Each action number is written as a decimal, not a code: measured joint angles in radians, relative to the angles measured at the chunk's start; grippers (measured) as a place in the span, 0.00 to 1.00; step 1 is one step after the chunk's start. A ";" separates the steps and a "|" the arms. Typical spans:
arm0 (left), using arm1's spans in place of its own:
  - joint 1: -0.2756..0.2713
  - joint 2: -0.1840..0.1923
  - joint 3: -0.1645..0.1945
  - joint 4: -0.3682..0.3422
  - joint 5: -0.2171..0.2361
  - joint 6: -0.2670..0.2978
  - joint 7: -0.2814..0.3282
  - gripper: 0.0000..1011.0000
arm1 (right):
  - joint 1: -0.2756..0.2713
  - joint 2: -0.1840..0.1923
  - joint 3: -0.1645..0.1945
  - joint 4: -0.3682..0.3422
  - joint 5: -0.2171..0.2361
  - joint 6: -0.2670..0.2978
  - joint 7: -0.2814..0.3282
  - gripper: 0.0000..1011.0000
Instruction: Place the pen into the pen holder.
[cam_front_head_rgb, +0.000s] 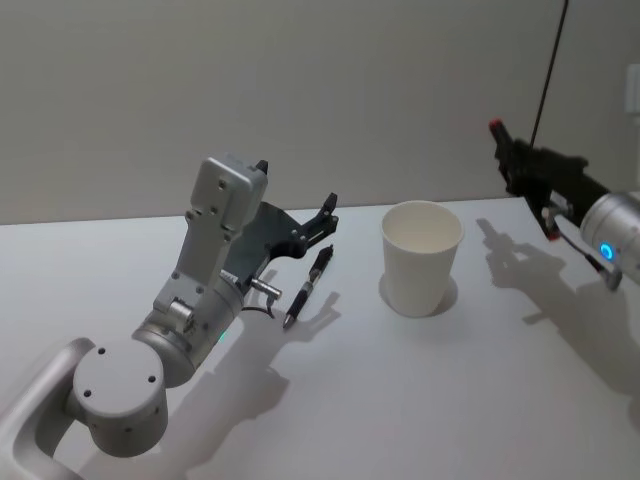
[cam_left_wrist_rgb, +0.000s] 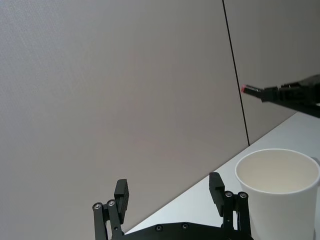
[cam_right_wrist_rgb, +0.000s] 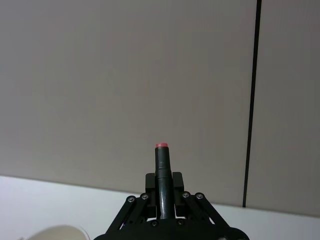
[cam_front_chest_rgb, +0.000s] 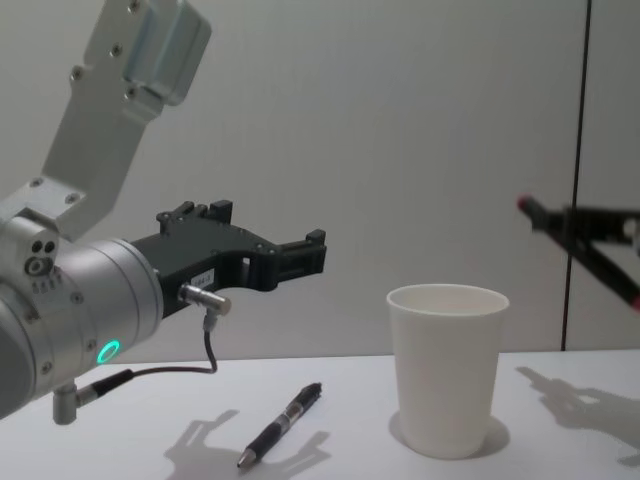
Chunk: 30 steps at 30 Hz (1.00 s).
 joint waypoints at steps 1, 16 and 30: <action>0.000 0.000 0.000 0.000 0.000 0.000 0.000 0.99 | 0.003 -0.002 0.000 -0.003 0.002 -0.008 0.000 0.18; 0.000 0.000 0.000 0.000 0.000 0.000 0.000 0.99 | 0.060 -0.047 -0.010 -0.024 0.037 -0.187 0.004 0.18; 0.000 0.000 0.000 0.000 0.000 0.000 0.000 0.99 | 0.121 -0.113 -0.052 0.002 -0.025 -0.361 0.004 0.18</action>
